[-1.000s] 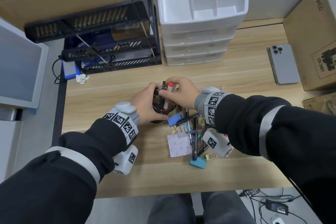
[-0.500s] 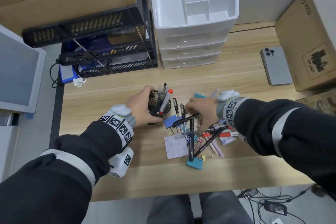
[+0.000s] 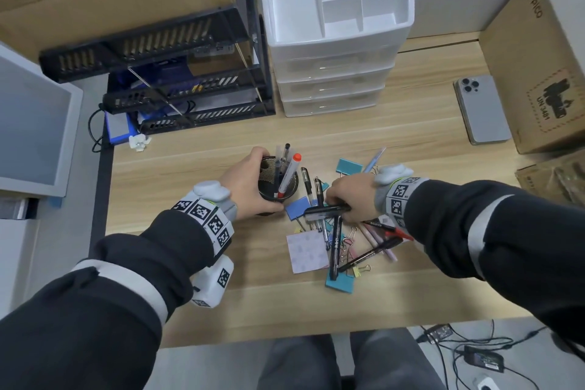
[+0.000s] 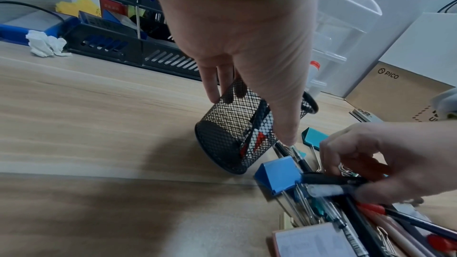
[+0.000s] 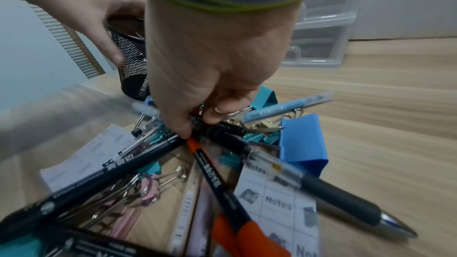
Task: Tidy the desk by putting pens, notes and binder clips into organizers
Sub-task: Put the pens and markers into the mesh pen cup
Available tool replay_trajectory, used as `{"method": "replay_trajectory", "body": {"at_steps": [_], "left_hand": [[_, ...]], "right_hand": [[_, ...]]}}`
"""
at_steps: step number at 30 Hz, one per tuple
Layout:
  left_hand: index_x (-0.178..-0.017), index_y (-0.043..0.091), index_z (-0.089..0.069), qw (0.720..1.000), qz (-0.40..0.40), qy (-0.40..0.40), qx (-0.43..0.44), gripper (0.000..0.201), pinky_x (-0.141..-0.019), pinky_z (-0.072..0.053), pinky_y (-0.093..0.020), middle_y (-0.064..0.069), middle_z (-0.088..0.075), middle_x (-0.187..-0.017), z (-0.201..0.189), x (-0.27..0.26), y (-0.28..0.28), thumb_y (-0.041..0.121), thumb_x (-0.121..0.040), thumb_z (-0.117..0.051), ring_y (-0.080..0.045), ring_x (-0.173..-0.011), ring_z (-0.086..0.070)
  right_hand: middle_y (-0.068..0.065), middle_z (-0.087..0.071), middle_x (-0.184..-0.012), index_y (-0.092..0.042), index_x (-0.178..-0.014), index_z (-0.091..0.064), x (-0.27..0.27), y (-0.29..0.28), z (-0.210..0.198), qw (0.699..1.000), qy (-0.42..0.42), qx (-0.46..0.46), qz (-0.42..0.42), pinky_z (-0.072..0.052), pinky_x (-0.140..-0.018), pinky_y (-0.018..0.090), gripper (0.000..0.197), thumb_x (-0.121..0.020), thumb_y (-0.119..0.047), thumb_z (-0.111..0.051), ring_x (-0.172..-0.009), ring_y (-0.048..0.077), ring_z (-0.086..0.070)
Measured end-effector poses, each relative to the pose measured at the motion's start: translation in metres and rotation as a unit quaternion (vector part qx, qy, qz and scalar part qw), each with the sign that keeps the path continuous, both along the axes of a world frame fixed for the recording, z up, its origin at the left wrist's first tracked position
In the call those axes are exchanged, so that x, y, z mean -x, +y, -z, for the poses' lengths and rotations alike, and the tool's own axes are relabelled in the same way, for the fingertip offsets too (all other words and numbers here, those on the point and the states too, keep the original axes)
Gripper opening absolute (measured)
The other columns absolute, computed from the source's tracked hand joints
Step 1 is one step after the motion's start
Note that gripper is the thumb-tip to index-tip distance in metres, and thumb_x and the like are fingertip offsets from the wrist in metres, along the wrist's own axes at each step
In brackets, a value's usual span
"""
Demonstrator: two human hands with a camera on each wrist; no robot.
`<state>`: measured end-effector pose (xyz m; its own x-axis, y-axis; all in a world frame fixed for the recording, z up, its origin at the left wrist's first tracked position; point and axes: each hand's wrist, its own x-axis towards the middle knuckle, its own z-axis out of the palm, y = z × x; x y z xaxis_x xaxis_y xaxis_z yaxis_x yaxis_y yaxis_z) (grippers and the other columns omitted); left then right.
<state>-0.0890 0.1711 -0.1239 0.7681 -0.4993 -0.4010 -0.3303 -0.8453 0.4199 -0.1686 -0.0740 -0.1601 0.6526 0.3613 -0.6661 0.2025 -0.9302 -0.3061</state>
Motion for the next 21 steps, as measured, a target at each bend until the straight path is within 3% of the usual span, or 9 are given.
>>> {"method": "replay_trajectory", "body": {"at_steps": [3,10,17,21], "left_hand": [[-0.124,0.028,-0.035,1.000,-0.001,0.002,-0.003,0.097,-0.072,-0.055,-0.037,0.007,-0.063,-0.101,0.000,0.000,0.001,0.050,-0.049,-0.091,-0.017,-0.086,-0.063],[-0.122,0.029,-0.035,1.000,-0.010,0.006,-0.003,0.096,-0.074,-0.055,-0.038,0.008,-0.063,-0.100,-0.001,0.000,-0.001,0.050,-0.047,-0.091,-0.017,-0.086,-0.063],[-0.123,0.029,-0.035,1.000,-0.015,0.009,-0.003,0.096,-0.074,-0.055,-0.037,0.008,-0.062,-0.099,-0.001,0.000,0.000,0.049,-0.048,-0.091,-0.018,-0.087,-0.063],[-0.124,0.029,-0.034,1.000,-0.011,0.008,-0.010,0.097,-0.075,-0.055,-0.039,0.008,-0.062,-0.100,-0.002,0.000,-0.002,0.050,-0.048,-0.091,-0.019,-0.087,-0.063]], "right_hand": [[-0.005,-0.060,-0.086,-0.024,-0.086,-0.057,-0.001,-0.002,-0.002,1.000,-0.002,0.008,0.015,-0.057,-0.070,0.039,0.011,-0.076,-0.022,-0.063,-0.078,0.022,-0.063],[-0.008,-0.065,-0.096,-0.029,-0.106,-0.062,-0.003,-0.001,-0.007,1.000,0.002,0.017,0.022,-0.057,-0.079,0.037,0.023,-0.084,-0.024,-0.063,-0.087,0.018,-0.065],[-0.004,-0.064,-0.073,-0.023,-0.085,-0.057,-0.008,0.003,-0.018,0.994,-0.058,-0.018,0.089,-0.057,-0.061,0.033,0.004,-0.083,-0.026,-0.054,-0.068,0.017,-0.065],[0.000,-0.062,-0.077,-0.024,-0.085,-0.057,-0.014,-0.010,-0.027,0.991,-0.086,0.034,0.093,-0.052,-0.060,0.029,0.017,-0.086,-0.032,-0.042,-0.069,0.021,-0.062]]}}
